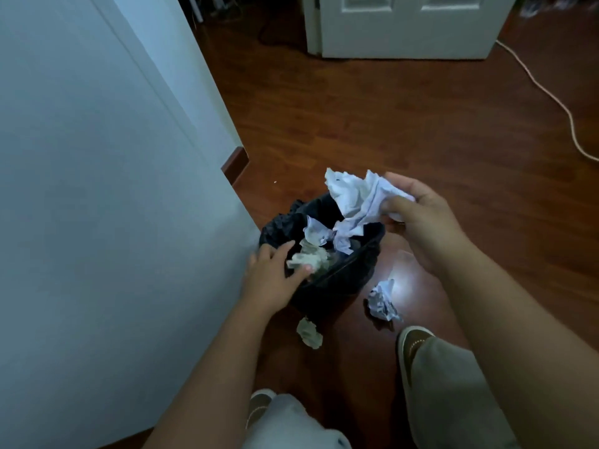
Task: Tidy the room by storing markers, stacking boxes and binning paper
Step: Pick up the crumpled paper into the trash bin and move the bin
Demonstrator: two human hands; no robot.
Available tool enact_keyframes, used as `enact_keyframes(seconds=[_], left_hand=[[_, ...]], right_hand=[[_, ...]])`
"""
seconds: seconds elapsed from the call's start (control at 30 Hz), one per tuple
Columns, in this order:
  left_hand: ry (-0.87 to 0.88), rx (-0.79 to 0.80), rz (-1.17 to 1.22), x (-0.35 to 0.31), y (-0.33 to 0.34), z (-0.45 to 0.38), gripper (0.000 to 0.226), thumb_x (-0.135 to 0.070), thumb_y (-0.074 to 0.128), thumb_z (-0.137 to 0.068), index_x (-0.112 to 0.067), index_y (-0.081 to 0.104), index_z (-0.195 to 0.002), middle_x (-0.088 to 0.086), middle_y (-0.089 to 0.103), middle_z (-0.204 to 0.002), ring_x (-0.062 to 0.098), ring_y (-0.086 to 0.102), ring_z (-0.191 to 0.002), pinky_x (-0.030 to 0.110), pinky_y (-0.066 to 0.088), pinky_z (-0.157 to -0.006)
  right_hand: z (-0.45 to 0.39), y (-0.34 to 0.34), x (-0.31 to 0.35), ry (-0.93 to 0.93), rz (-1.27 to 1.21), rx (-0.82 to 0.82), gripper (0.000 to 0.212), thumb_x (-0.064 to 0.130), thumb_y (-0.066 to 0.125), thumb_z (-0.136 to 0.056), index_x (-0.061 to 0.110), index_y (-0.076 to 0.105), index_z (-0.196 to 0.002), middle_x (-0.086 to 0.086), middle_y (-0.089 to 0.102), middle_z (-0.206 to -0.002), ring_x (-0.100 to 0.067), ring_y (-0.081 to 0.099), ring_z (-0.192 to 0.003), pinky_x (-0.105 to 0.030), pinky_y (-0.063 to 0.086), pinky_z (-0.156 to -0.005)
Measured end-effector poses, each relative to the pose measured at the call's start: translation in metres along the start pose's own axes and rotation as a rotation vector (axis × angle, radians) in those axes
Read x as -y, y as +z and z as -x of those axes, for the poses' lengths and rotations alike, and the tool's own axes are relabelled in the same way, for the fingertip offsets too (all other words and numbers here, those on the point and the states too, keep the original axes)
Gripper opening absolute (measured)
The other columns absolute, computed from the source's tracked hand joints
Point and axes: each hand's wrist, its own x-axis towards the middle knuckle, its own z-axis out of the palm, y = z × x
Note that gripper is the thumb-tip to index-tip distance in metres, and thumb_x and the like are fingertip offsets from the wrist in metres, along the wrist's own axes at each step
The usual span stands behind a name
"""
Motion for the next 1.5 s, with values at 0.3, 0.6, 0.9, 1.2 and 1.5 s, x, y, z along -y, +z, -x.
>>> enact_keyframes(seconds=[0.3,0.6,0.9,1.2,1.5], left_hand=[[-0.001,-0.219,0.339,0.043,0.011,0.035,0.018,-0.035,0.061,-0.093,-0.028,0.052,-0.106,-0.010,0.041,-0.064,0.010,0.043,-0.056,0.029,0.033,-0.053],[0.047,0.467,-0.024,0.091,0.145,0.041,0.052,-0.031,0.057,-0.091,-0.035,0.041,-0.140,-0.001,0.051,-0.120,0.016,0.052,-0.110,0.030,0.046,-0.092],[0.156,0.601,-0.344,0.113,0.211,0.014,0.043,-0.034,0.049,-0.091,-0.048,0.051,-0.132,0.004,0.041,-0.137,0.027,0.039,-0.124,0.038,0.033,-0.102],[0.169,0.721,-0.373,0.126,0.244,0.018,0.061,-0.029,0.050,-0.086,-0.025,0.037,-0.145,0.000,0.024,-0.156,0.027,0.033,-0.132,0.039,0.032,-0.109],[0.091,0.737,-0.188,0.108,0.207,0.029,0.066,-0.041,0.060,-0.085,-0.024,0.038,-0.146,-0.007,0.018,-0.157,0.022,0.030,-0.137,0.035,0.033,-0.111]], right_hand=[[-0.029,-0.017,-0.055,0.204,0.306,-0.232,0.015,0.027,0.053,-0.096,0.022,0.066,-0.101,-0.004,0.063,-0.101,-0.025,0.058,-0.081,-0.041,0.050,-0.076],[-0.037,-0.063,-0.206,0.644,0.698,-0.066,0.038,0.012,0.060,-0.090,0.004,0.057,-0.127,-0.020,0.062,-0.117,-0.025,0.054,-0.087,-0.033,0.047,-0.073],[-0.063,-0.052,-0.273,0.385,1.265,0.371,0.024,0.036,0.064,-0.086,0.051,0.067,-0.105,-0.006,0.017,-0.159,-0.029,0.016,-0.146,-0.042,0.025,-0.114],[-0.059,-0.043,-0.307,0.457,1.320,0.624,0.041,0.023,0.062,-0.089,0.029,0.059,-0.129,-0.005,0.053,-0.135,-0.023,0.048,-0.124,-0.027,0.037,-0.101],[-0.034,-0.065,-0.296,0.437,1.124,0.308,0.012,0.015,0.063,-0.083,0.024,0.071,-0.084,-0.005,0.067,-0.093,-0.024,0.061,-0.092,-0.026,0.043,-0.074]])
